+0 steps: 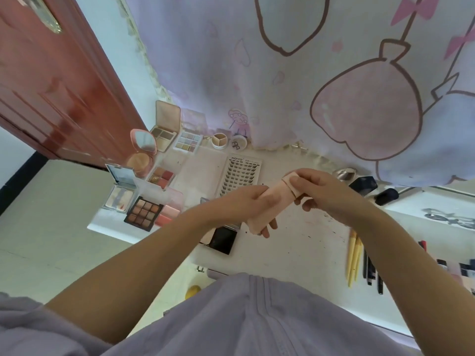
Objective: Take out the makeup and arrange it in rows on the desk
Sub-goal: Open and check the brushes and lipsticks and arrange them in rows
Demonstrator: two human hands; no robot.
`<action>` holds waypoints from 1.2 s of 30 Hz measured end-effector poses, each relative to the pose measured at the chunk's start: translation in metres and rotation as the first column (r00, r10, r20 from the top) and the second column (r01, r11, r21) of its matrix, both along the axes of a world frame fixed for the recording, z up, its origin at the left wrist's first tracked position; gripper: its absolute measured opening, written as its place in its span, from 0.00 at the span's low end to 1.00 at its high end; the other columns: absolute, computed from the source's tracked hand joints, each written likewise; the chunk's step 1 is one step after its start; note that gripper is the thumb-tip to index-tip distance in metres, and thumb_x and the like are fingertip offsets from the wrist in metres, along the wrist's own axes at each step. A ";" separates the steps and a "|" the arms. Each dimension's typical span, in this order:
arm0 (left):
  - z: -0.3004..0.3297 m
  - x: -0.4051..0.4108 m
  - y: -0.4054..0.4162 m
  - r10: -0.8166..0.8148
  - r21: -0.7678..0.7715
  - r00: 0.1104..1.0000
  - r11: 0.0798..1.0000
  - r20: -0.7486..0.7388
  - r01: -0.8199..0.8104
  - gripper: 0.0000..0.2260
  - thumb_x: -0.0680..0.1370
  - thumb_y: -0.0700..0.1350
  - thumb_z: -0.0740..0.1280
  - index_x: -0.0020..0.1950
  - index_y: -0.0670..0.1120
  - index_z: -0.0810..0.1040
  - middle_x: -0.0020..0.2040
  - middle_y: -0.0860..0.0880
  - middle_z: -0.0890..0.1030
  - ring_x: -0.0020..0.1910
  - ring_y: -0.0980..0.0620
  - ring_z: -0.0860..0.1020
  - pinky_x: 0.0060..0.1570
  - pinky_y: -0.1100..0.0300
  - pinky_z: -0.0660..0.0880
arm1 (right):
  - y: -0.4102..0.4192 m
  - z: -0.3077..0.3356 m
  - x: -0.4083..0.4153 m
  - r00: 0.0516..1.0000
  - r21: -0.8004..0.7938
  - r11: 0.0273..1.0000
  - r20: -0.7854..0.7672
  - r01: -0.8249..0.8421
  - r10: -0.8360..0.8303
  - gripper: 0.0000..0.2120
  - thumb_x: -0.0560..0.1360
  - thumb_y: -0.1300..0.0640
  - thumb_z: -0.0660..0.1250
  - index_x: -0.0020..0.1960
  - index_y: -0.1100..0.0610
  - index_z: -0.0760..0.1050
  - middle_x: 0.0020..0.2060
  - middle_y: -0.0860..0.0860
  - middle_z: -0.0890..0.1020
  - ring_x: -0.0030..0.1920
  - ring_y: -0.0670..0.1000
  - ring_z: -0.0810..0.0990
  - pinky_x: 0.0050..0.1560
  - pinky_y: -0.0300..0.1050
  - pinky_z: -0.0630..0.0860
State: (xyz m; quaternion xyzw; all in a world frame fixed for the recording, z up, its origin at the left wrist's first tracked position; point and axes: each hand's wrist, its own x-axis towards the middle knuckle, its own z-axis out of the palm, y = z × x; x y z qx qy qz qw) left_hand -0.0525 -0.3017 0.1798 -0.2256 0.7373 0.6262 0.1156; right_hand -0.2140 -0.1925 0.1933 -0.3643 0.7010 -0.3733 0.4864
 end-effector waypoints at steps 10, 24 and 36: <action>-0.009 -0.017 -0.069 0.376 0.406 0.909 0.813 0.181 -0.417 0.10 0.81 0.44 0.59 0.59 0.42 0.74 0.48 0.46 0.80 0.44 0.52 0.79 0.44 0.59 0.78 | 0.002 -0.025 -0.035 0.864 0.047 0.911 0.303 0.409 -0.403 0.12 0.79 0.60 0.61 0.63 0.57 0.72 0.51 0.55 0.80 0.46 0.50 0.82 0.43 0.40 0.78; -0.074 -0.135 -0.082 0.501 -0.018 0.789 0.847 0.356 -0.531 0.13 0.77 0.37 0.65 0.61 0.34 0.73 0.52 0.40 0.77 0.48 0.43 0.79 0.45 0.50 0.79 | -0.075 -0.111 -0.066 0.772 0.269 0.750 0.037 0.604 -0.635 0.10 0.78 0.60 0.62 0.59 0.60 0.70 0.50 0.57 0.77 0.38 0.51 0.78 0.35 0.41 0.77; -0.087 -0.157 -0.078 0.353 -0.567 0.895 0.810 0.272 -0.147 0.12 0.78 0.40 0.60 0.59 0.37 0.75 0.57 0.40 0.78 0.56 0.42 0.77 0.47 0.57 0.70 | -0.099 -0.132 -0.079 0.813 0.252 0.783 -0.316 0.568 -0.489 0.11 0.77 0.56 0.62 0.58 0.59 0.71 0.51 0.59 0.79 0.48 0.59 0.81 0.49 0.57 0.80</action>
